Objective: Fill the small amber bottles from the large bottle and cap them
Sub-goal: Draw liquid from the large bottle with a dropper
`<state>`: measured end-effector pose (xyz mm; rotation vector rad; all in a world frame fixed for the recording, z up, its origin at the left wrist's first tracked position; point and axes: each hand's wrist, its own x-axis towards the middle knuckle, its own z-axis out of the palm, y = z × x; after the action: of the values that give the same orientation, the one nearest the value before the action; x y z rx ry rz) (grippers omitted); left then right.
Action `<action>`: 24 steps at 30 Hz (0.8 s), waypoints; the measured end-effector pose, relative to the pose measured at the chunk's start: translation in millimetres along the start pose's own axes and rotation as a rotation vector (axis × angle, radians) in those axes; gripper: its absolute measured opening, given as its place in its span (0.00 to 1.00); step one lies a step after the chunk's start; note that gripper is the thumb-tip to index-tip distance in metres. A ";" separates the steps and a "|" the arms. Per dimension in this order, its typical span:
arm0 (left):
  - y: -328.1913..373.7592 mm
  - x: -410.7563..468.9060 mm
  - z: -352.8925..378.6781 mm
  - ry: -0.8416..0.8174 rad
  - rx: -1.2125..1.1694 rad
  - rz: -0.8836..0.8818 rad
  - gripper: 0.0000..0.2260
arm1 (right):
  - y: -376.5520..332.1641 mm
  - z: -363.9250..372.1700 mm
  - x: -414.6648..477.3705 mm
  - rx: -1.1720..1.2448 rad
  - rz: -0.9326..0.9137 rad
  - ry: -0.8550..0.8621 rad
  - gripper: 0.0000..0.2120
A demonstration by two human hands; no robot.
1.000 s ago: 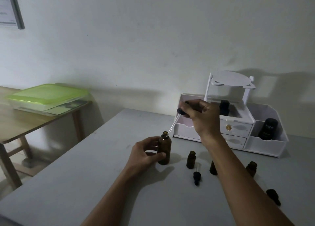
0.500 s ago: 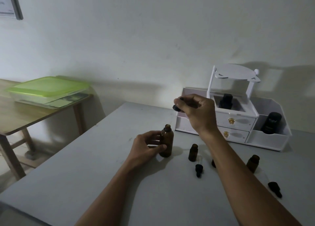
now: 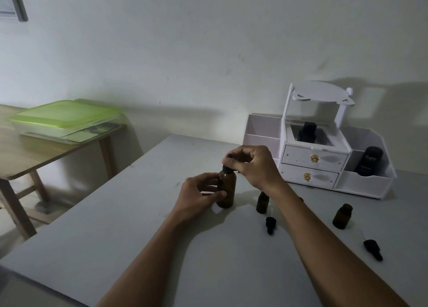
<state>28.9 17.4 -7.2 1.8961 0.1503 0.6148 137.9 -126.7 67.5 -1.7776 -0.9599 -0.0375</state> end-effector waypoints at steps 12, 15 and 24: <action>0.5 -1.1 -0.1 -0.004 -0.012 0.003 0.20 | 0.6 7.4 2.8 -0.049 -0.030 0.064 0.04; 1.8 -1.2 -0.2 -0.005 -0.010 -0.001 0.19 | 0.7 9.7 3.8 -0.061 -0.040 0.085 0.03; 3.1 -1.0 -0.2 -0.006 0.002 -0.006 0.19 | -0.1 10.1 1.8 -0.032 -0.028 0.093 0.03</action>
<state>27.4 15.9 -4.7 1.8988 0.1535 0.6053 135.0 -117.5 64.0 -1.7760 -0.9218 -0.1533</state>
